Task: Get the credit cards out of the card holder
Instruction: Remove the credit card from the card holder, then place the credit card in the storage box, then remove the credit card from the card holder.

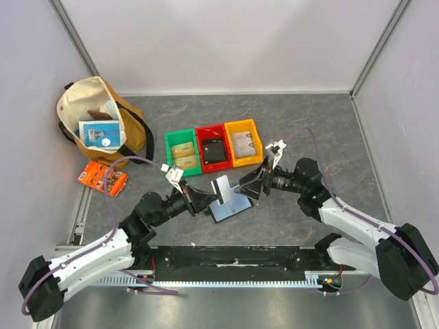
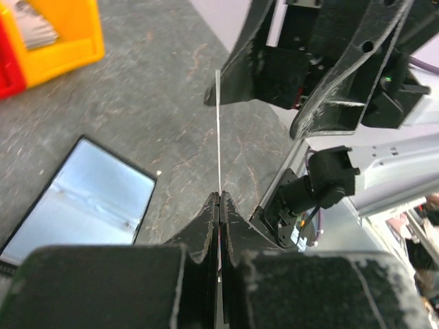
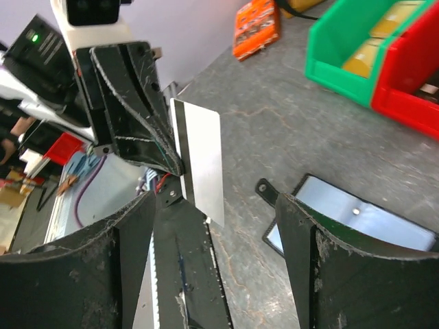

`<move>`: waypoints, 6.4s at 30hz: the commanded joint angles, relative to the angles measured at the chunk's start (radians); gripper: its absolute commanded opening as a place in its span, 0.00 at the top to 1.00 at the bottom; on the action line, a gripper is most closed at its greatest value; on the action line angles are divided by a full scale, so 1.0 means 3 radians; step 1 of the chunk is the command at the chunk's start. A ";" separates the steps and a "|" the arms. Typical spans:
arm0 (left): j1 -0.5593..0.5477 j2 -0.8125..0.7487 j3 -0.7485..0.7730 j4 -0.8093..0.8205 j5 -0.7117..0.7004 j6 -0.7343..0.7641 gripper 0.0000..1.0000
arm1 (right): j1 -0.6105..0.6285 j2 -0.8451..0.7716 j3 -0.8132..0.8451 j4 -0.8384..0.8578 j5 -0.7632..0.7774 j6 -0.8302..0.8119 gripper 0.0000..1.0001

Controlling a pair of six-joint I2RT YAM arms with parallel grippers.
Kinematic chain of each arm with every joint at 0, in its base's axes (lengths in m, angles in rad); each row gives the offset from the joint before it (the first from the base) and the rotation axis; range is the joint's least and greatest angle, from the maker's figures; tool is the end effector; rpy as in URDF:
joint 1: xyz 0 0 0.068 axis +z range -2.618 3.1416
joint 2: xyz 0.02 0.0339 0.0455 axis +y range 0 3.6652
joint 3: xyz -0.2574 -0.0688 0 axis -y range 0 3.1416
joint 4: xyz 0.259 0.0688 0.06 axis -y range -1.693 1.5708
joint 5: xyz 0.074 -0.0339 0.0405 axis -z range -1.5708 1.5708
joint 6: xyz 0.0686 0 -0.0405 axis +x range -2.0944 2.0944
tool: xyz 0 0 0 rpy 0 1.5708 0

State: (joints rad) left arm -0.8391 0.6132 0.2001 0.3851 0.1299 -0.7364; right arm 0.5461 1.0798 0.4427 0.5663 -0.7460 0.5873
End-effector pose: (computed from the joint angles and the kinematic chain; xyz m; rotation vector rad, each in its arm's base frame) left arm 0.1355 -0.1642 0.2086 0.2018 1.7547 -1.2958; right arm 0.2036 0.1782 0.2259 -0.5948 1.7425 1.4362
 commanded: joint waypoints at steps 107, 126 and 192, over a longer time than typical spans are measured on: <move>0.0542 0.0973 0.0627 0.1386 0.0324 -0.0746 0.98 | 0.0506 0.0087 -0.0310 0.2044 0.1469 0.1105 0.56; 0.1605 0.0579 0.1617 -0.1260 0.0334 0.0485 0.13 | -0.0409 0.0481 0.0415 0.0191 0.1438 0.0232 1.00; 0.0092 0.0993 0.0673 -0.2255 -0.0673 -0.0132 0.42 | 0.1994 0.1626 0.1403 -0.2199 0.3555 -0.1001 0.04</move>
State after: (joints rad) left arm -0.8005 0.8902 0.4191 -0.3134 -0.0254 -0.7139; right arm 1.1160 1.5196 0.7963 -0.0933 0.2195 0.2802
